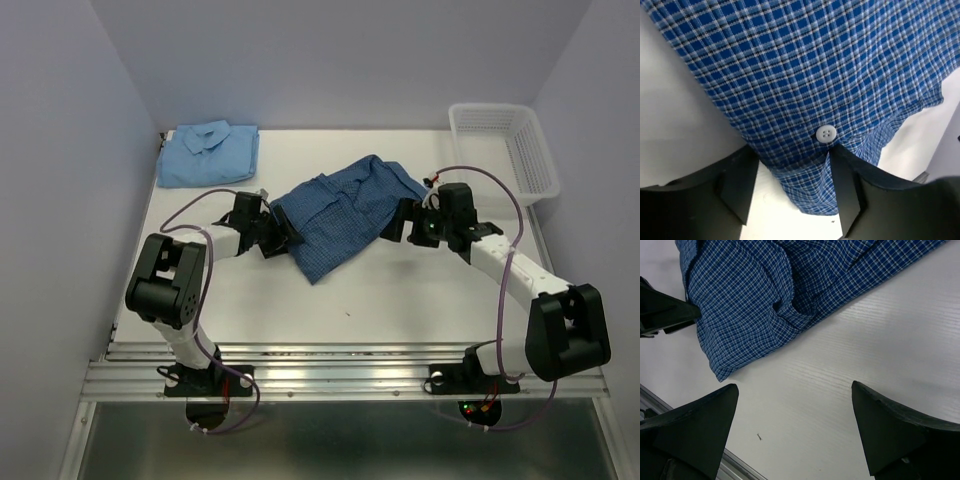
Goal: Fold and stack the long sleeve shirts
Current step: Fold the shirt
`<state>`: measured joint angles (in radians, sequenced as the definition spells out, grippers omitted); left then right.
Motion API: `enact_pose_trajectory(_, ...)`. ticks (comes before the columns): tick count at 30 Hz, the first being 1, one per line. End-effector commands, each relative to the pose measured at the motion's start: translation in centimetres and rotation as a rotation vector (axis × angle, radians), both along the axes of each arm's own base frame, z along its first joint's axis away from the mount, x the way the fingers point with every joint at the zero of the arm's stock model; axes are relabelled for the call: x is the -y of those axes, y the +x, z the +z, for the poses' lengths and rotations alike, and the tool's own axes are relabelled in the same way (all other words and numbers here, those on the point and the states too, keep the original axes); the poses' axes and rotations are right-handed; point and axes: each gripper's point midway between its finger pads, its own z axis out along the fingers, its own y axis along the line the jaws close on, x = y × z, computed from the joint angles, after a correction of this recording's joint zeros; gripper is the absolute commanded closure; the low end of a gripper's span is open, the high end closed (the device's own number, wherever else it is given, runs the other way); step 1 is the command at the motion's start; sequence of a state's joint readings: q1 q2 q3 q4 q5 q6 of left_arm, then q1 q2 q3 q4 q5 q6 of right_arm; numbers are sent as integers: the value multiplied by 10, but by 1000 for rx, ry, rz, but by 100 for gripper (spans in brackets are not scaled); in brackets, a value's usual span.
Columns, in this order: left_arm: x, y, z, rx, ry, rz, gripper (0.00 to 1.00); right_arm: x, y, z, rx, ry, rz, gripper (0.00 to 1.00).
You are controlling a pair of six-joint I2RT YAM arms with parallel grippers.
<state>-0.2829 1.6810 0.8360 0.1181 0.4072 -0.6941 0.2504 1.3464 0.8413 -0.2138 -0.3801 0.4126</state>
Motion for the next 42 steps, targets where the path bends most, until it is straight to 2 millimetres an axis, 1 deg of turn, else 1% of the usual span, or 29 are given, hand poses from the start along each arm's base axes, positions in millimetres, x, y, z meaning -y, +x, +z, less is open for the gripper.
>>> enact_pose_trajectory(1, 9, 1, -16, -21, -26, 0, 44, -5, 19, 35, 139, 18, 9, 0)
enact_pose_trajectory(3, 13, -1, -27, -48, -17, -9, 59, -5, 21, 36, 146, 19, 5, 0)
enact_pose_trajectory(4, 16, -1, -30, -51, -12, -13, 73, -6, 22, 35, 147, 21, 5, 0)
enact_pose_trajectory(5, 19, 1, -30, -50, -12, -17, 97, -10, 25, 38, 158, 37, 22, 0)
enact_pose_trajectory(6, 22, 1, -29, -53, -19, -23, 100, -13, 27, 40, 166, 49, 36, 0)
enact_pose_trajectory(8, 25, 0, -26, -47, -19, -29, 100, -20, 33, 46, 181, 82, 55, 5)
enact_pose_trajectory(9, 20, -2, -27, -64, 9, -10, 100, -30, 36, 51, 182, 103, 86, 7)
enact_pose_trajectory(10, 19, -3, -21, -54, 24, -10, 100, -32, 41, 54, 187, 107, 90, 17)
enact_pose_trajectory(12, 6, -12, -23, -99, 88, 16, 100, -47, 50, 60, 220, 105, 115, 30)
enact_pose_trajectory(13, 5, -12, -14, -82, 96, 18, 100, -52, 54, 60, 224, 105, 122, 52)
enact_pose_trajectory(15, -6, -22, -10, -116, 151, 39, 100, -69, 59, 60, 244, 112, 155, 63)
enact_pose_trajectory(16, -8, -20, 4, -85, 158, 51, 100, -79, 66, 55, 243, 106, 183, 71)
enact_pose_trajectory(17, -12, -26, 7, -105, 176, 60, 100, -92, 66, 51, 237, 102, 207, 73)
enact_pose_trajectory(19, -18, -29, 19, -102, 195, 80, 100, -109, 71, 47, 236, 95, 243, 75)
enact_pose_trajectory(20, -19, -26, 31, -76, 199, 93, 100, -122, 81, 46, 253, 99, 266, 76)
enact_pose_trajectory(22, -23, -32, 42, -75, 211, 97, 100, -146, 77, 40, 248, 126, 331, 77)
enact_pose_trajectory(23, -24, -33, 46, -66, 214, 94, 100, -158, 81, 30, 231, 138, 360, 78)
enact_pose_trajectory(26, -33, -39, 55, -70, 247, 125, 100, -179, 86, 12, 211, 138, 385, 81)
enact_pose_trajectory(27, -34, -42, 59, -75, 249, 127, 100, -180, 95, -7, 177, 115, 355, 82)
enact_pose_trajectory(29, -34, -43, 75, -41, 229, 132, 100, -184, 95, -27, 146, 99, 354, 83)
enact_pose_trajectory(30, -34, -43, 82, -34, 221, 133, 100, -187, 92, -46, 113, 78, 350, 83)
enact_pose_trajectory(32, -34, -42, 99, 0, 208, 139, 100, -193, 84, -62, 93, 61, 371, 83)
enact_pose_trajectory(34, -31, -38, 119, 41, 191, 130, 100, -206, 71, -81, 66, 40, 405, 83)
enact_pose_trajectory(35, -27, -35, 133, 65, 168, 116, 100, -218, 60, -86, 61, 33, 436, 83)
enact_pose_trajectory(36, -24, -33, 141, 83, 157, 109, 100, -225, 56, -92, 53, 29, 452, 84)
enact_pose_trajectory(38, -23, -29, 154, 118, 153, 101, 99, -240, 41, -96, 47, 23, 507, 84)
enact_pose_trajectory(39, -24, -24, 163, 140, 159, 110, 99, -254, 25, -95, 47, 26, 551, 84)
enact_pose_trajectory(41, -26, -18, 166, 143, 178, 113, 99, -265, 6, -94, 50, 30, 608, 85)
enact_pose_trajectory(42, -26, -14, 175, 164, 181, 111, 99, -270, -4, -92, 45, 39, 629, 85)
